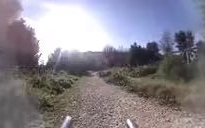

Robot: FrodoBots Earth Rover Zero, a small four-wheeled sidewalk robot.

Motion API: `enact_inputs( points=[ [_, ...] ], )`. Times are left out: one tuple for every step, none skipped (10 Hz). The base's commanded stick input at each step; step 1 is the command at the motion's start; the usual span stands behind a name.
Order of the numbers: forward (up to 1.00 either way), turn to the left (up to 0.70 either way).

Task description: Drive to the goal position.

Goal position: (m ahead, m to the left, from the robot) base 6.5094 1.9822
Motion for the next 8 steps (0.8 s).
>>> enact_inputs(
  points=[
    [0.5,0.0],
    [0.5,0.0],
    [0.5,0.0],
    [0.5,0.0],
    [0.5,0.0],
    [0.5,0.0],
    [0.5,0.0],
    [0.5,0.0]
  ],
)
